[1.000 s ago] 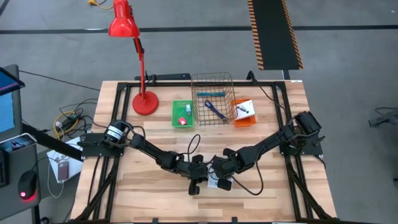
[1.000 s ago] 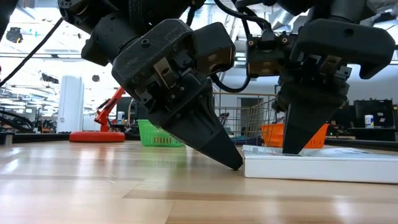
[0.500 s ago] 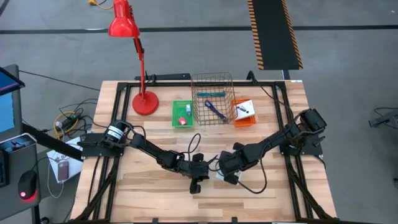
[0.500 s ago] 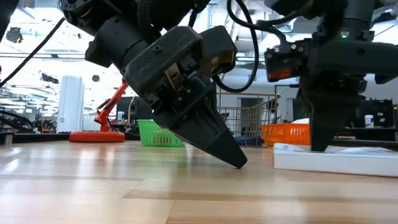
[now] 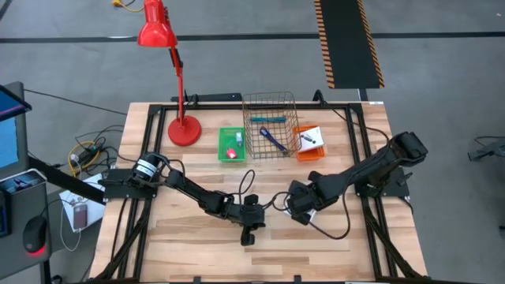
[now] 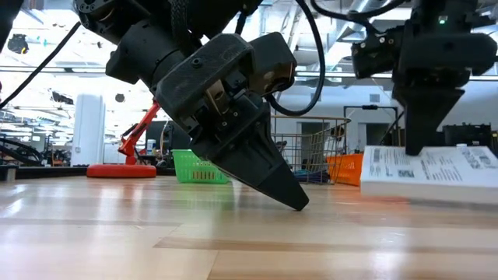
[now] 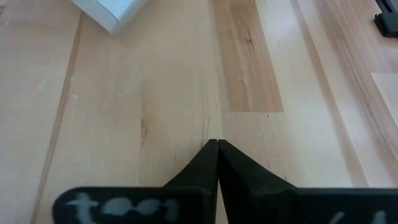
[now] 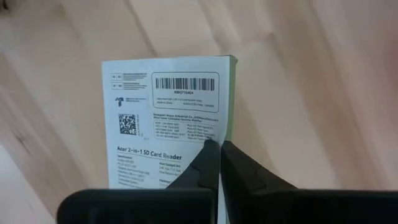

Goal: Pick and place items into bin
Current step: Put the white box into the orange bin

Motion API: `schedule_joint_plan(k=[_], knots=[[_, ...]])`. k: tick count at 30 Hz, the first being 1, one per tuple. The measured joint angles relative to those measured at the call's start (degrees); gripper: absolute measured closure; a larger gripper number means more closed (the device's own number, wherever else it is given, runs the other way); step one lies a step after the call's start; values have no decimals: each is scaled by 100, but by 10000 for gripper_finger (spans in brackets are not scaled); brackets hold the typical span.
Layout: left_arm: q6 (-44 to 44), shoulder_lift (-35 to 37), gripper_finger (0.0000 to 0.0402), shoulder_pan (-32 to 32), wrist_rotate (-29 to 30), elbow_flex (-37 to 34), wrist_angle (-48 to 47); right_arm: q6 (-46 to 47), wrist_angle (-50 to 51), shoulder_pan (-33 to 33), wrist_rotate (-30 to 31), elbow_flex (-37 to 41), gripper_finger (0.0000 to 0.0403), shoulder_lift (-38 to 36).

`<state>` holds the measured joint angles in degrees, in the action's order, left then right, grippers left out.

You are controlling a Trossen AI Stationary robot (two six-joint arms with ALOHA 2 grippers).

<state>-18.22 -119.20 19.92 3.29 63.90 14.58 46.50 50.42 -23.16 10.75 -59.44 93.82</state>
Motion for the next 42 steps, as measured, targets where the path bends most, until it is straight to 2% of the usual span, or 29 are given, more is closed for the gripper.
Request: schedule_joint_plan(k=[12,20,31,37,42], knots=[[7,0,401,32,47,-1,-9,450,759,27,317,-19,402,-756],[17,1,401,61,142,1,-12,688,1577,484,685,-20,402,-1342],[15,1,401,69,451,-1,-25,592,2684,1908,1052,-24,403,-2169],[59,1,401,68,455,-1,-23,-29,2568,3045,1175,-26,403,-2317],[61,2,401,66,458,-1,-23,-684,1943,3889,1144,-28,403,-2212]])
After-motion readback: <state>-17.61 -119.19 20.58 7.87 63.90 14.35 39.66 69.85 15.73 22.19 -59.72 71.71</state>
